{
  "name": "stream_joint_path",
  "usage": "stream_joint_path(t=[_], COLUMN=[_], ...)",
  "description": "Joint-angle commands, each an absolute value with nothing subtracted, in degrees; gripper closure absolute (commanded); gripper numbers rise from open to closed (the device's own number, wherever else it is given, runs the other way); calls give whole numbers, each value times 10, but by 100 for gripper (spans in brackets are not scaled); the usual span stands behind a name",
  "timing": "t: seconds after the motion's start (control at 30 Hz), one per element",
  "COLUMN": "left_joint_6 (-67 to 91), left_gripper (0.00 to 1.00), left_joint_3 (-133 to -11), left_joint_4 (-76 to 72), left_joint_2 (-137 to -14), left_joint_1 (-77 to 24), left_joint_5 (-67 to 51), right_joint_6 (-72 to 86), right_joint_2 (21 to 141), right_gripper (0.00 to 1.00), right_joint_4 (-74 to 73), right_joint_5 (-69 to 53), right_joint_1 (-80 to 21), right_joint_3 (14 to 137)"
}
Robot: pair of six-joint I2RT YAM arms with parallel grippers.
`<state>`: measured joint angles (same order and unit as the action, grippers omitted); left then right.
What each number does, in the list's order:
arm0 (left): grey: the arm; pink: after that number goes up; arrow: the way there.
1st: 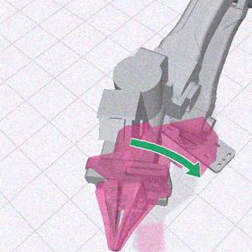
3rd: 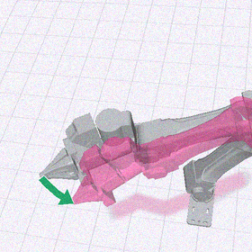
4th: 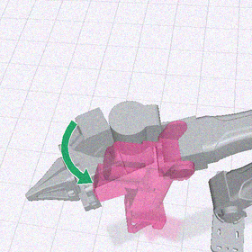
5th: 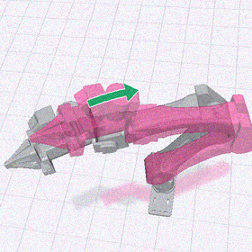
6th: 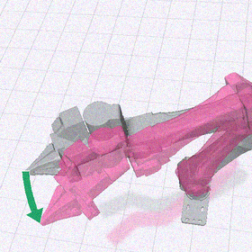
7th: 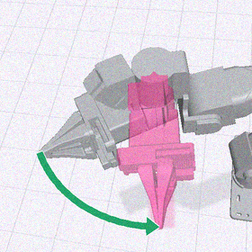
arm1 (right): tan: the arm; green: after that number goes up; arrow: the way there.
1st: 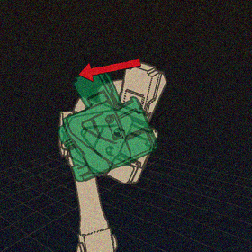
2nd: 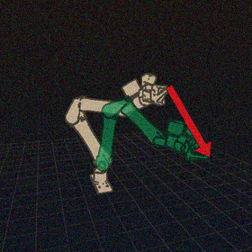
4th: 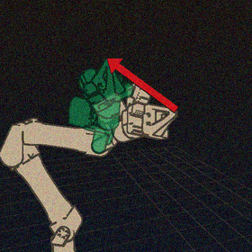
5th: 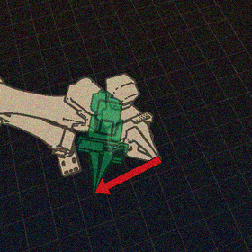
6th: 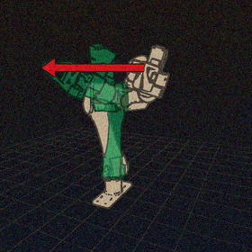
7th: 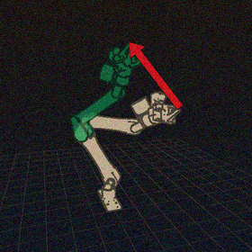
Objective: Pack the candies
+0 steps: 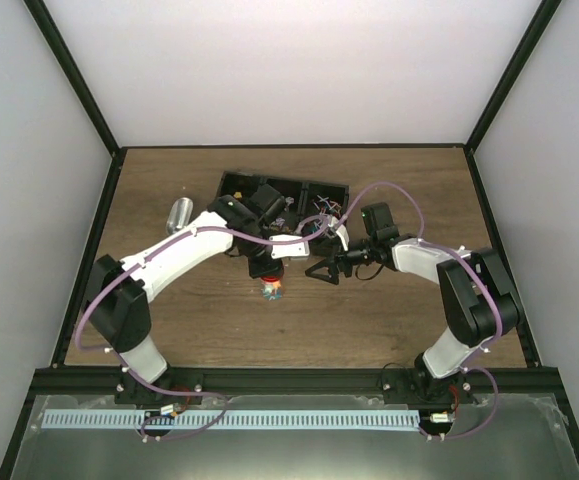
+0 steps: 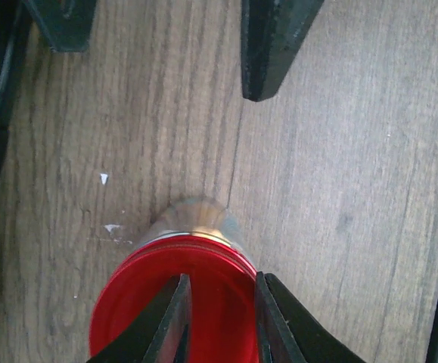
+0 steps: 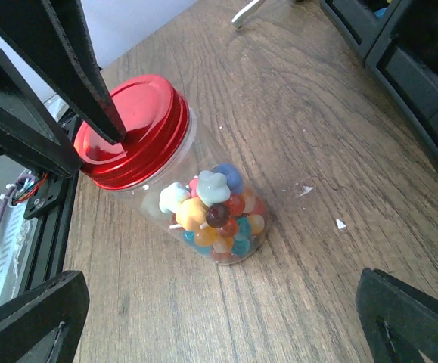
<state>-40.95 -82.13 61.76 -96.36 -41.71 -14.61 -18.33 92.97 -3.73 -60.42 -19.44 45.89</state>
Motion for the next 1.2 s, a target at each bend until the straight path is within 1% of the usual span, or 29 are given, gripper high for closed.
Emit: stream_joint_path(t=[0.0, 0.17, 0.3, 0.43, 0.67, 0.83, 0.93, 0.97, 1.03, 1.1, 1.17], left_joint_6=[-403, -402, -397, -412, -438, -441, -443, -443, -440, -438, -427], left_gripper=[74, 73, 70, 71, 72, 72, 71, 69, 57, 41, 23], left_joint_3=[-793, -785, -819, -853, -804, -788, -796, -803, -817, -822, -817], left_joint_4=[595, 586, 602, 648, 648, 635, 633, 634, 634, 625, 605], left_joint_2=[-969, -957, -938, -937, -933, -949, -945, -942, -930, -912, -885], left_joint_1=[-413, -412, -401, -381, -380, -380, -380, -380, -380, -378, -375], left_joint_5=[-133, -144, -157, -151, -127, -105, -104, -108, -120, -135, -144], right_joint_6=[-174, -177, -178, -179, -177, -156, -149, -149, -148, -146, -147], right_joint_2=[911, 909, 905, 906, 907, 909, 912, 910, 896, 873, 853], right_gripper=[1, 1, 1, 1, 1, 1, 1, 1, 1, 0, 0], right_joint_4=[-27, -31, -31, -33, -26, -12, -9, -5, 21, 75, 141], right_joint_5=[-606, -608, -606, -606, -602, -604, -606, -603, -590, -578, -556], right_joint_1=[-197, -196, -196, -196, -201, -207, -211, -211, -214, -217, -230], right_joint_3=[462, 463, 462, 464, 467, 465, 466, 463, 447, 413, 377])
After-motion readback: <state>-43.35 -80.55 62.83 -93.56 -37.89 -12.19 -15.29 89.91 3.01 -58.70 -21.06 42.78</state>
